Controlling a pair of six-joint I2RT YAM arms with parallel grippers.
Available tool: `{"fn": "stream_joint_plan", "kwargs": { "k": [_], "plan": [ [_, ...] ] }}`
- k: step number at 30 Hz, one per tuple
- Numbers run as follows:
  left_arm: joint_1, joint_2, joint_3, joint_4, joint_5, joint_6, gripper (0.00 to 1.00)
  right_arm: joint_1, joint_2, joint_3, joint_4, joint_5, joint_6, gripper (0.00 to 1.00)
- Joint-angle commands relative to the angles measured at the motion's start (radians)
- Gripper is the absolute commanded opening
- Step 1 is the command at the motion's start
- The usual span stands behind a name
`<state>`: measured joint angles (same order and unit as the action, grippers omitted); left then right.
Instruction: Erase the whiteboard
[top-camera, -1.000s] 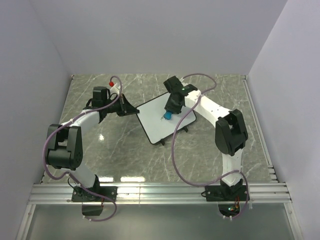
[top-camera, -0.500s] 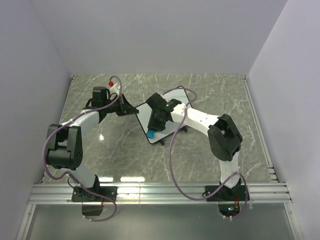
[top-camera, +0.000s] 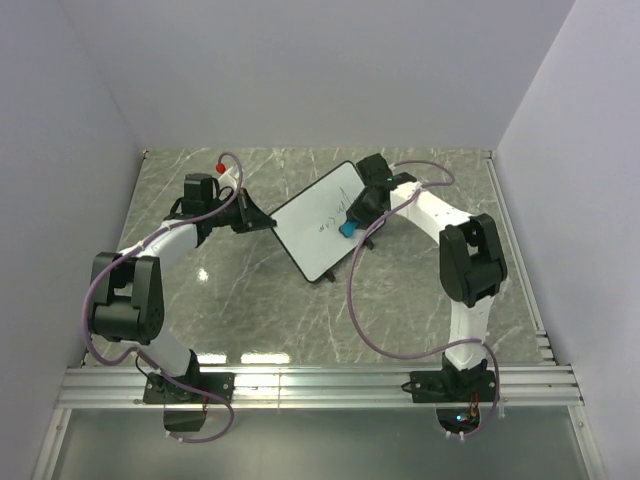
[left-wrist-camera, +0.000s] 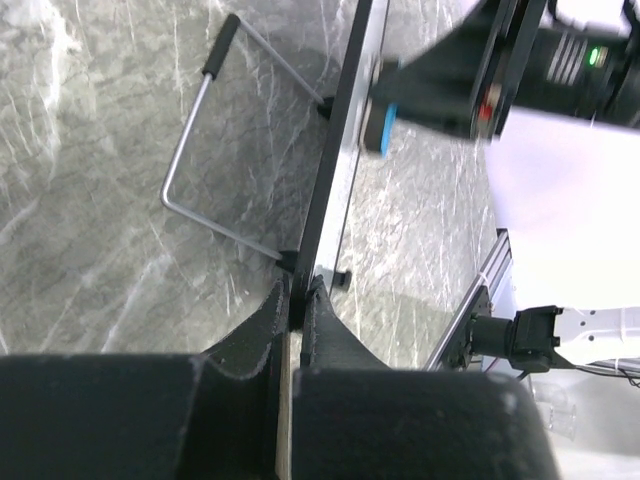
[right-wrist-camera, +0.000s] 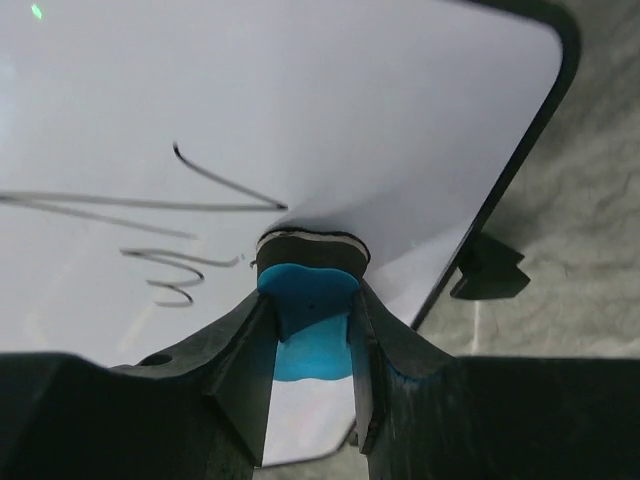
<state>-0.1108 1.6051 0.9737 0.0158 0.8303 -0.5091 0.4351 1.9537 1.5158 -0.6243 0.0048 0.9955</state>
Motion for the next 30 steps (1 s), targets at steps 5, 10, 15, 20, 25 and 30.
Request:
{"fn": "stream_joint_plan", "kwargs": {
  "k": [5, 10, 15, 20, 25, 30],
  "plan": [
    [-0.006, -0.02, 0.016, -0.132, -0.023, 0.044, 0.0, -0.015, 0.131, 0.153, 0.198, 0.04, 0.087, 0.0],
    [-0.004, -0.022, 0.016, -0.142, -0.04, 0.057, 0.0, 0.007, 0.116, 0.141, 0.27, 0.003, 0.156, 0.0],
    [-0.004, -0.019, 0.005, -0.123, -0.042, 0.052, 0.0, 0.12, 0.056, 0.017, 0.348, -0.002, 0.213, 0.0],
    [-0.004, 0.002, 0.016, -0.112, -0.039, 0.049, 0.0, 0.229, 0.024, -0.091, 0.386, -0.002, 0.284, 0.0],
    [-0.004, 0.016, 0.022, -0.096, -0.023, 0.037, 0.0, 0.309, -0.013, -0.216, 0.425, -0.023, 0.344, 0.0],
    [-0.006, 0.009, 0.01, -0.082, -0.01, 0.026, 0.0, 0.291, -0.039, -0.296, 0.457, -0.011, 0.353, 0.0]
  ]
}}
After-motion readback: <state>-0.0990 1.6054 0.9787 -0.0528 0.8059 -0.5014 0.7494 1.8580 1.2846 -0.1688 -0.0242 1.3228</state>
